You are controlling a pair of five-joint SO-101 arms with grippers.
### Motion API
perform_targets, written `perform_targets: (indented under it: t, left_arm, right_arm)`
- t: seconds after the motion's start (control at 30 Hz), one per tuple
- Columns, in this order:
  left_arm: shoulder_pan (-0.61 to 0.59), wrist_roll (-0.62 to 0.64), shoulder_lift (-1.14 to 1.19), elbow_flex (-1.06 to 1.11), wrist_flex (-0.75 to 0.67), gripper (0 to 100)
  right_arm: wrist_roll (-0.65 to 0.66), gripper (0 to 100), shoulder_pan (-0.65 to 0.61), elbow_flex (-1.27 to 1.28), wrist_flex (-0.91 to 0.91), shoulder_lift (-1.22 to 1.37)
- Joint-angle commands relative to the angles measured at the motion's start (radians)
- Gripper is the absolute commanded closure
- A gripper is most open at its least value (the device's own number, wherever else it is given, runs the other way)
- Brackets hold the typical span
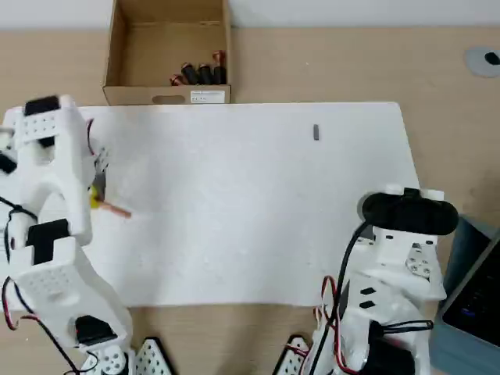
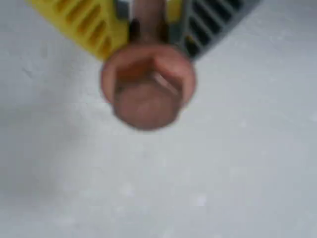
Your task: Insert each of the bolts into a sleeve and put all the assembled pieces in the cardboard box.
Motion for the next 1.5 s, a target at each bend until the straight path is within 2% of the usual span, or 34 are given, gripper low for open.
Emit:
perform_targets:
  t: [0.0, 0.3, 0.5, 0.63, 0.9, 1.07, 1.27, 1.47]
  left_arm:
    - [0.057, -0.037, -0.157, -0.094, 0.021, 100]
    - [0.144, -0.198, -0.472, -0.011, 0.021, 100]
    - [0.153, -0.374, -0.713, 0.164, 0.021, 100]
    - [0.153, -0.465, -0.901, 0.311, -0.006, 100]
    - [0.153, -0.591, -1.326, 0.741, -0.319, 100]
    - [0.157, -0.614, -1.563, 0.990, -0.483, 100]
    - [0.275, -0.605, -1.773, 1.174, -0.597, 100]
    - [0.399, -0.605, -1.986, 1.379, -0.799, 100]
  right_arm:
    - [0.005, 98.8, 0.007, -0.001, -0.031, -0.002]
    - [0.005, 98.8, 0.007, -0.001, -0.029, -0.002]
    - [0.020, 98.8, 0.004, -0.008, 0.003, -0.002]
    - [0.052, 98.8, -0.059, -0.007, 0.048, -0.004]
    - [0.029, 98.8, -0.259, 0.001, 0.037, -0.004]
    - [-0.023, 98.8, -0.338, 0.030, -0.020, -0.004]
    - [-0.023, 98.8, -0.410, 0.116, -0.103, -0.004]
    - [-0.023, 98.8, -0.533, 0.200, -0.212, -0.004]
